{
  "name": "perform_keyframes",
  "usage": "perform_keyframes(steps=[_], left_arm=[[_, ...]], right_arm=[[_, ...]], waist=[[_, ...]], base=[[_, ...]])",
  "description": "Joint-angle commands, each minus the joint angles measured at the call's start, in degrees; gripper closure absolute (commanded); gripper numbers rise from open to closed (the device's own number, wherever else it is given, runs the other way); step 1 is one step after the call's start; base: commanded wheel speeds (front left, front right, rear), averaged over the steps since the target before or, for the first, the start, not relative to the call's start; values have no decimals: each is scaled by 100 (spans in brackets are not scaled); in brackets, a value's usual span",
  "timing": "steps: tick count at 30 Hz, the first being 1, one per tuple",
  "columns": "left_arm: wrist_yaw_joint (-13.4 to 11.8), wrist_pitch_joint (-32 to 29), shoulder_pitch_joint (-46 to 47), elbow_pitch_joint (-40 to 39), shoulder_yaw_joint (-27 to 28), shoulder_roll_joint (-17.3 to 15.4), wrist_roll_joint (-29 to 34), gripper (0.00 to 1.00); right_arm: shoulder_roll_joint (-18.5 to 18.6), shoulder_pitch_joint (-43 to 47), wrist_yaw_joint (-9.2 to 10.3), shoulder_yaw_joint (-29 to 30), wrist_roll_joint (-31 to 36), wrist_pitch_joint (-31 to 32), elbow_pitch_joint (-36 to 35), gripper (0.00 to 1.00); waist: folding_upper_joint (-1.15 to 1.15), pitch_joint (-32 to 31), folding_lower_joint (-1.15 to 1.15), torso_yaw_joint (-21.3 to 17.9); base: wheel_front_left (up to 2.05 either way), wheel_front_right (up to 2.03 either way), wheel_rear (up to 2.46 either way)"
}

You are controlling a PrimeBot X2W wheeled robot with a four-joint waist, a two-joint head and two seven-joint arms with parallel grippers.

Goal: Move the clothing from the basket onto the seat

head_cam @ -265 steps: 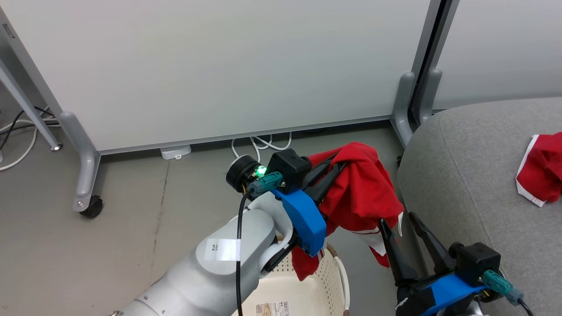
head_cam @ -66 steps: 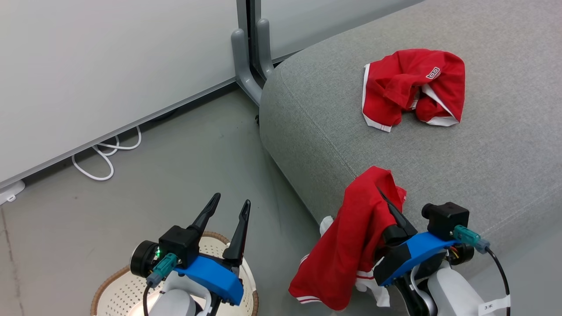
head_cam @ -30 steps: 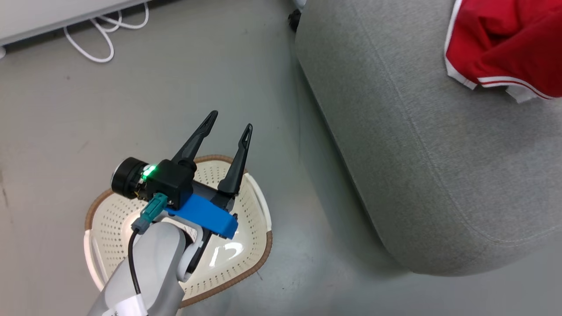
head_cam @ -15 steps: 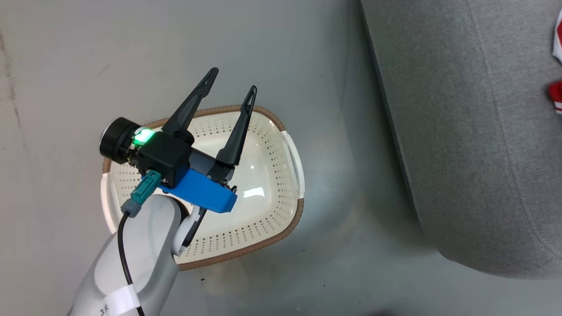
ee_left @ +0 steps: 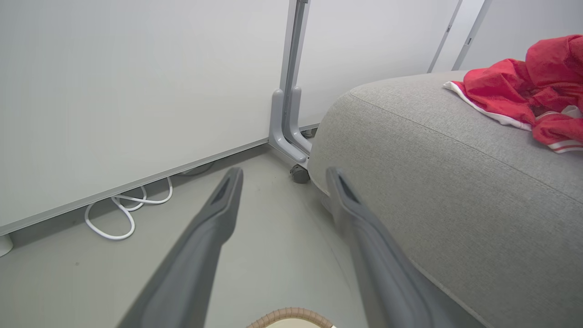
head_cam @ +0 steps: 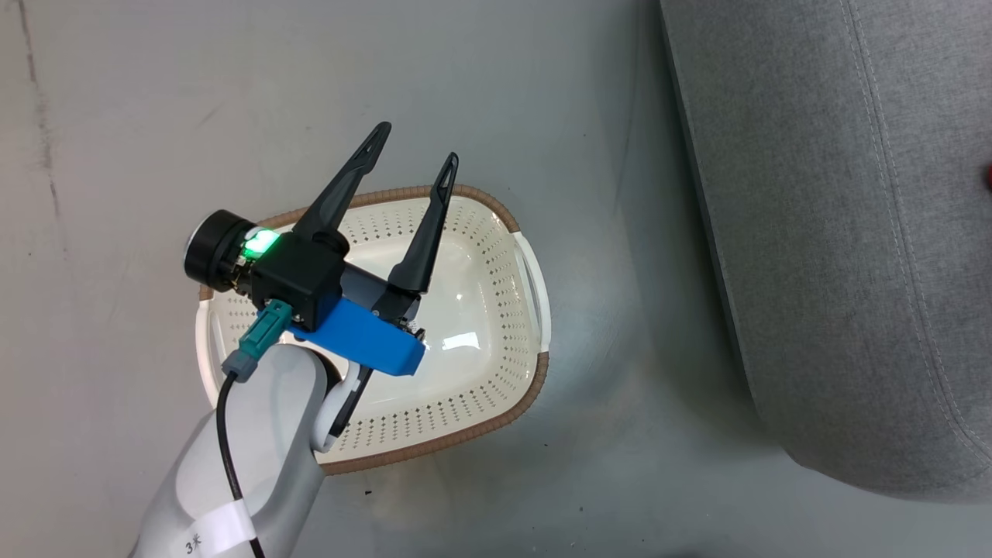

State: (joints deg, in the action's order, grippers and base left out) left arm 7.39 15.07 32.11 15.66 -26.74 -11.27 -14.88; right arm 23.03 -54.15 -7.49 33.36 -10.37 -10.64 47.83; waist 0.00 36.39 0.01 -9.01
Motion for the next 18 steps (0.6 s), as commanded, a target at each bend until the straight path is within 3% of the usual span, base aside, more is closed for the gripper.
perform_keyframes(steps=[1,18], left_arm=[[16,15,6,3,6,6,25,0],[16,15,-165,164,-6,154,-104,0]], right_arm=[[65,-70,-2,-42,-53,-37,42,0],[171,179,-1,-842,-357,-277,415,0]], waist=[[0,-11,-1,1],[0,-440,-1,-11]], base=[[0,0,0],[0,0,0]])
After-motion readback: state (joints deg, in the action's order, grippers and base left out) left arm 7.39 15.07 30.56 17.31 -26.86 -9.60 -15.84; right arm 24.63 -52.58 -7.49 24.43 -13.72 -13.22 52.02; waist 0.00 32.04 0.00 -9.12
